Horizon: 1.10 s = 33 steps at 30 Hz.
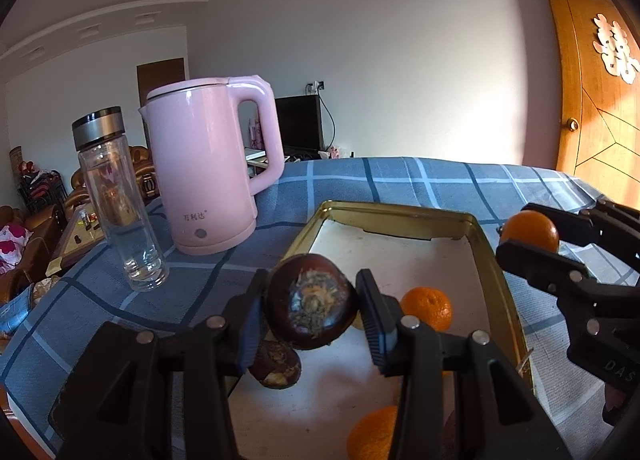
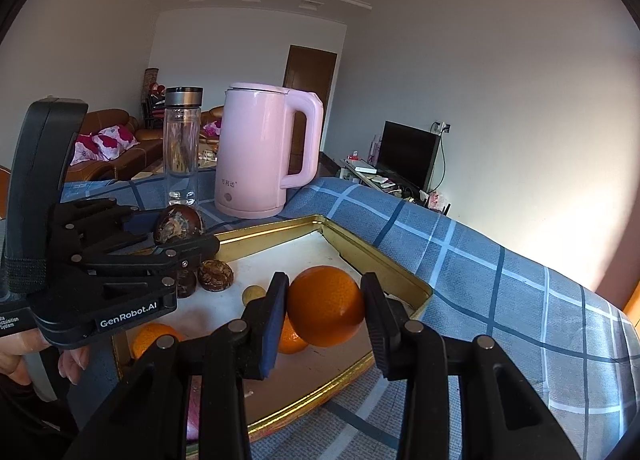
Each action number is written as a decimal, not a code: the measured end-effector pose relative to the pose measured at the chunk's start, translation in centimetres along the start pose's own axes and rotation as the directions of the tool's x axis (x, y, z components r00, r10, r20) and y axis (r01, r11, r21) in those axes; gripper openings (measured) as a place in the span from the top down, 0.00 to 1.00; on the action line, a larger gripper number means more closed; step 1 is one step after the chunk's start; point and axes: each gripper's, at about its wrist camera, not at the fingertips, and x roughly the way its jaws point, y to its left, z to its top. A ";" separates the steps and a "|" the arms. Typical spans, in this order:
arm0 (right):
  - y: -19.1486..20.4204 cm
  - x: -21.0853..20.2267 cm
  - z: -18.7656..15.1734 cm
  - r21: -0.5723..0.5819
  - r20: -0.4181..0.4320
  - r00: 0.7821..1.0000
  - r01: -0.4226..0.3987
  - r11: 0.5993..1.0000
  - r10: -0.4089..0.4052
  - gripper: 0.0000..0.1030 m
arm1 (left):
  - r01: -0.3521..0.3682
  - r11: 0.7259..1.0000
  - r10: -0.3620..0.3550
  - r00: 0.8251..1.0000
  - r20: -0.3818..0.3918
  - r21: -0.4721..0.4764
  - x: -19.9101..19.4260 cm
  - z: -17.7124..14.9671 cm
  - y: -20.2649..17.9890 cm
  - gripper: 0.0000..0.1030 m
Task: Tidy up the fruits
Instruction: 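Open the left tool to drop the mangosteen in the tray while the right tool releases the mandarin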
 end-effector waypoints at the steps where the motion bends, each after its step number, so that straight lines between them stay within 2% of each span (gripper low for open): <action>1: 0.2 0.2 0.0 -0.001 -0.001 1.000 -0.005 1.000 0.005 0.62 | -0.001 1.000 0.001 1.000 -0.003 0.001 0.1 -0.1 0.1 0.56; 10: 1.4 1.5 0.2 0.005 -0.024 0.998 -0.051 0.999 0.051 0.62 | -0.025 1.000 0.025 0.999 -0.035 0.003 0.7 -0.7 1.2 0.56; 19: 2.4 3.3 -0.2 0.018 -0.085 0.990 -0.108 0.994 0.109 0.62 | -0.048 0.999 0.048 0.996 -0.071 0.004 1.3 -1.2 2.4 0.56; 24: 3.0 4.3 -0.6 0.009 -0.137 0.982 -0.128 0.992 0.128 0.62 | -0.040 0.999 0.042 0.992 -0.120 0.018 2.2 -1.8 2.7 0.56; 31: 3.4 4.9 -1.1 0.010 -0.174 0.973 -0.152 0.988 0.151 0.62 | -0.054 0.998 0.058 0.991 -0.124 0.034 2.0 -2.2 2.6 0.51; 33: 3.4 4.8 -1.1 0.011 -0.179 0.970 -0.165 0.986 0.165 0.61 | -0.064 0.997 0.068 0.991 -0.117 0.033 1.8 -2.2 2.6 0.39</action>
